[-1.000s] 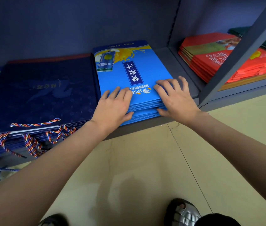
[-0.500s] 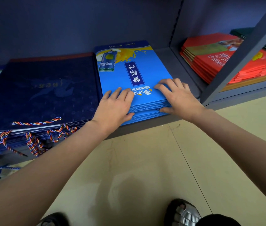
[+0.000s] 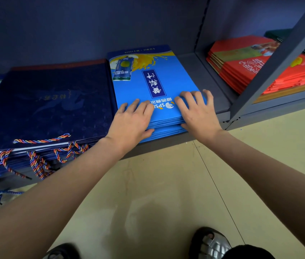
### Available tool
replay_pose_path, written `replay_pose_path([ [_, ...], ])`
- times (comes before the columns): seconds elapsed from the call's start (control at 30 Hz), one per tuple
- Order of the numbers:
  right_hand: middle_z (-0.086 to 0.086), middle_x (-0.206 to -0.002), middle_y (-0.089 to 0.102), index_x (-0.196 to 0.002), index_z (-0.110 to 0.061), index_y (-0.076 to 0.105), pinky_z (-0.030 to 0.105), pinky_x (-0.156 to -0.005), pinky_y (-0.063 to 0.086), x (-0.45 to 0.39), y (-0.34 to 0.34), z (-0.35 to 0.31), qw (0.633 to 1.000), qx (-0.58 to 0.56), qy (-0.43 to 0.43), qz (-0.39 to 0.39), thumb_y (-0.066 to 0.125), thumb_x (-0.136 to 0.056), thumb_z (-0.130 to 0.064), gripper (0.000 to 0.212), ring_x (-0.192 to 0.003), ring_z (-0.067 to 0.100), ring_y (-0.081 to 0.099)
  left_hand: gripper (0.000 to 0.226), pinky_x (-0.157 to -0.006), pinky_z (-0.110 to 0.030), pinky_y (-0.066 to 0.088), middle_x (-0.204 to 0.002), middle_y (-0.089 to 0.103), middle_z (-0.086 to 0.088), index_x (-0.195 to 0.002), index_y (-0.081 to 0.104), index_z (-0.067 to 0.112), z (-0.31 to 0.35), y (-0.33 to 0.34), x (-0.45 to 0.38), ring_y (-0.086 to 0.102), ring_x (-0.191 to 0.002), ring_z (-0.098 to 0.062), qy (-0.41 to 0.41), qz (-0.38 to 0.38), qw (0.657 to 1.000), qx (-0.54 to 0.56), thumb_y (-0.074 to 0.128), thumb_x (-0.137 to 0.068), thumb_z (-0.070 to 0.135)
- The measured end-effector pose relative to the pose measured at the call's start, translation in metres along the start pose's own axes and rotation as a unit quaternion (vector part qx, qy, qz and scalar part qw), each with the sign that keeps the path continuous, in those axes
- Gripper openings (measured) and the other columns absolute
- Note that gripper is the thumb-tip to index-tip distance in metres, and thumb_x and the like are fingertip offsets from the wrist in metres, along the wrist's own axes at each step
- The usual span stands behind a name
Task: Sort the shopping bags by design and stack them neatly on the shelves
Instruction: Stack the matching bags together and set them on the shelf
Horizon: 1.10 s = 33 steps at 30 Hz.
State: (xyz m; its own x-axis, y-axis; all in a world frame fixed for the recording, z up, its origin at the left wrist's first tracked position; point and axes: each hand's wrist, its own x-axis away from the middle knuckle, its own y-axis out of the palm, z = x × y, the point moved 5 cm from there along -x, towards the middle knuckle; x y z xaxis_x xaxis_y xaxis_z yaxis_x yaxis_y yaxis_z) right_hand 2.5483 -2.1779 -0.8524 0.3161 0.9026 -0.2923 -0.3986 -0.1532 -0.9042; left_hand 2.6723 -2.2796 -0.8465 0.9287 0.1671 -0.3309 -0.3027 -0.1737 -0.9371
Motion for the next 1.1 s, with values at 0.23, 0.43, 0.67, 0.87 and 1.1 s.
replay_pose_path([
  [0.23,0.016,-0.116,0.058,-0.119,-0.001,0.055,0.055,-0.092,0.041,0.002,-0.01,0.006,0.999,-0.023,-0.035,0.017,0.082,-0.058,-0.021,0.07,-0.101,0.035,0.057,0.068,-0.076,-0.052,0.055,-0.109,0.067,-0.017,-0.099,0.043,0.005,-0.004,-0.003,-0.002,0.065,-0.1,-0.037,0.012,0.034,0.999,-0.001,0.087,-0.055,0.032],
  [0.43,0.019,-0.133,0.049,-0.134,-0.001,0.045,0.058,-0.097,0.036,0.01,-0.006,0.018,0.993,-0.09,-0.071,-0.03,0.078,-0.073,-0.027,0.074,-0.119,0.038,0.049,0.062,-0.074,-0.053,0.055,-0.106,0.068,-0.017,-0.095,0.06,-0.001,-0.004,-0.003,0.0,0.066,-0.097,-0.038,0.005,0.024,1.0,-0.005,0.09,-0.051,0.031],
  [0.67,0.02,-0.125,0.053,-0.127,-0.001,0.049,0.056,-0.091,0.041,0.01,0.0,0.012,0.994,-0.093,-0.058,-0.01,0.085,-0.062,-0.023,0.077,-0.11,0.039,0.052,0.062,-0.073,-0.053,0.055,-0.106,0.068,-0.017,-0.094,0.06,-0.001,-0.003,-0.001,0.0,0.066,-0.097,-0.038,0.006,0.018,1.0,-0.008,0.09,-0.051,0.032],
  [0.87,0.017,-0.126,0.055,-0.126,-0.003,0.046,0.056,-0.092,0.041,0.014,0.003,0.009,0.997,-0.061,-0.046,0.022,0.081,-0.059,-0.025,0.078,-0.111,0.036,0.054,0.061,-0.073,-0.052,0.055,-0.106,0.068,-0.017,-0.093,0.061,-0.001,-0.002,-0.001,0.001,0.066,-0.097,-0.037,0.003,0.013,1.0,-0.004,0.09,-0.051,0.031],
  [1.1,0.013,-0.121,0.057,-0.12,-0.007,0.046,0.051,-0.092,0.042,0.008,0.005,0.008,0.999,-0.005,-0.03,0.035,0.081,-0.057,-0.036,0.077,-0.103,0.033,0.055,0.063,-0.073,-0.053,0.054,-0.106,0.068,-0.017,-0.093,0.06,-0.001,-0.002,-0.001,-0.001,0.066,-0.097,-0.038,0.0,0.0,1.0,0.002,0.091,-0.05,0.032],
])
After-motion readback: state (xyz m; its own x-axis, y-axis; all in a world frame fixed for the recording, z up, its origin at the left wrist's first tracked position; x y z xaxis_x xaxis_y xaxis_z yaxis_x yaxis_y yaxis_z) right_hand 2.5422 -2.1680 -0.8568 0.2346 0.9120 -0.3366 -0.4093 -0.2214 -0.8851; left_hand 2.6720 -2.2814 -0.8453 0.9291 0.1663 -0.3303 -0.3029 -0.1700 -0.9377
